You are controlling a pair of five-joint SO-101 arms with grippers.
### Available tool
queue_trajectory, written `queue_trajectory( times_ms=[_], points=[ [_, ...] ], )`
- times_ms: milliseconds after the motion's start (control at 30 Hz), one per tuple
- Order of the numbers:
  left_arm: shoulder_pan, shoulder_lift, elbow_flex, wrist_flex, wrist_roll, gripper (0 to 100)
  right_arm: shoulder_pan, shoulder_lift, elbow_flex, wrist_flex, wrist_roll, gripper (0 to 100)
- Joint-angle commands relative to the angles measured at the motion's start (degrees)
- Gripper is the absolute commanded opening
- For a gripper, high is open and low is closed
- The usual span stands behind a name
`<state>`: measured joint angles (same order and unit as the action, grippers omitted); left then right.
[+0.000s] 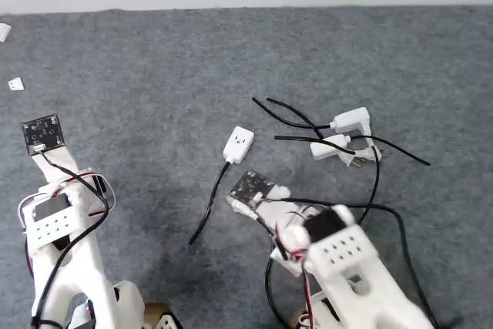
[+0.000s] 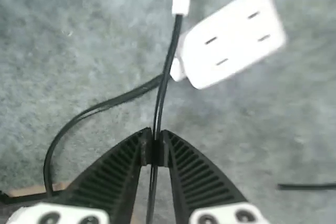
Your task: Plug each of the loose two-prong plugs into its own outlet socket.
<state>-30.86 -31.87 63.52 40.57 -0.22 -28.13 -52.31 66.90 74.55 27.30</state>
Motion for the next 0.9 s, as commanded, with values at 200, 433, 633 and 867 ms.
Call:
queue_trajectory(
  times_ms=[200, 433, 633, 867],
  points=[
    [0.2, -0.4, -0.2, -1.8, -0.4, 12, 0.9, -17.2, -18.0, 16.0, 2.4, 0.8],
    [0.2, -0.4, -0.2, -1.8, -0.4, 12, 1.0, -14.8, -31.9, 21.6, 1.8, 0.8],
    [0.2, -0.4, -0.2, -1.7, -0.4, 12, 7.6, -8.7, -43.7, 24.4, -1.8, 0.8],
    [0.1, -0.4, -0.2, -1.8, -0.4, 12, 21.1, 8.3, -47.6, 28.4, 5.3, 0.8]
  ],
)
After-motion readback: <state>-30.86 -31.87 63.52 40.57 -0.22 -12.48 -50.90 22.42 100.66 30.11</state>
